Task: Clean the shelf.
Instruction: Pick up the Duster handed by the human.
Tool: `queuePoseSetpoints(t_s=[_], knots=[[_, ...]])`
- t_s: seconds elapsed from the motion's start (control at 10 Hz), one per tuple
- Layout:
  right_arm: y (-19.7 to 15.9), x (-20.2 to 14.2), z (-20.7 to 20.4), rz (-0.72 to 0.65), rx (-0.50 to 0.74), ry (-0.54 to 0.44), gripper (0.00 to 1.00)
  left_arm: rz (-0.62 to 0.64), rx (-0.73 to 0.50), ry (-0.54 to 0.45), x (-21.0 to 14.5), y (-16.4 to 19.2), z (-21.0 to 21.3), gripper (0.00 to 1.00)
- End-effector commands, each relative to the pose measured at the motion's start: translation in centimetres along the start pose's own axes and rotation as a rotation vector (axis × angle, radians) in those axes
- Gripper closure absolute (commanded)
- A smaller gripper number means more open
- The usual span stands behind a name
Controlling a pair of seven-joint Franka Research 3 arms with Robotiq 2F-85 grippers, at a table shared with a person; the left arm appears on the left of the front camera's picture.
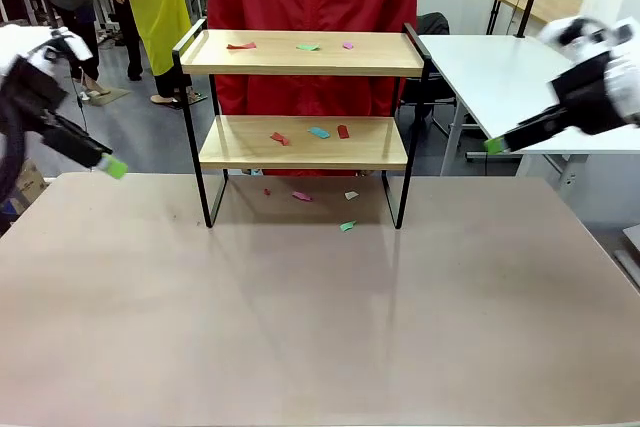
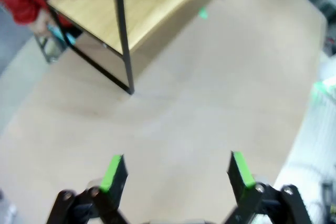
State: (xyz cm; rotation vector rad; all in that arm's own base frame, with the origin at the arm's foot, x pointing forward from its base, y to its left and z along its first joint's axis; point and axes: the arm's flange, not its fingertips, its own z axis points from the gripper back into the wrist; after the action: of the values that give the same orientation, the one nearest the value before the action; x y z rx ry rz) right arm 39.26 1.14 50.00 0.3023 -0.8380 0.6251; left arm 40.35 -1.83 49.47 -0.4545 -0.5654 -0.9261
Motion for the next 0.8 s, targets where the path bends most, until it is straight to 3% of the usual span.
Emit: queuePoseSetpoints(t_s=[0.0, 0.1, 0.2, 0.5, 0.6, 0.7], knots=[[-5.0, -1.9, 1.4, 0.114, 0.171, -0.143, 0.00, -0.215, -0.153, -0.038, -1.9, 4.7, 1.2, 0.00], [-7.5, -3.0, 1.6, 0.149, 0.200, -0.201, 0.00, -0.269, -0.176, -0.097, -3.3, 6.4, 2.1, 0.00], [-9.7, -4.0, 1.4, 0.190, 0.224, -0.237, 0.00, -0.306, -0.112, -0.156, -4.5, 7.8, 2.2, 0.00], [-12.5, -5.7, -0.5, 0.260, 0.210, -0.262, 0.00, -0.436, -0.070, -0.306, -6.2, 9.0, 2.0, 0.00], [-10.7, -6.2, 1.8, 0.207, 0.189, -0.231, 0.00, -0.336, -0.064, -0.194, -6.2, 8.0, 3.1, 0.00], [-10.7, -6.2, 1.8, 0.207, 0.189, -0.231, 0.00, -0.336, -0.064, -0.194, -6.2, 8.0, 3.1, 0.00]])
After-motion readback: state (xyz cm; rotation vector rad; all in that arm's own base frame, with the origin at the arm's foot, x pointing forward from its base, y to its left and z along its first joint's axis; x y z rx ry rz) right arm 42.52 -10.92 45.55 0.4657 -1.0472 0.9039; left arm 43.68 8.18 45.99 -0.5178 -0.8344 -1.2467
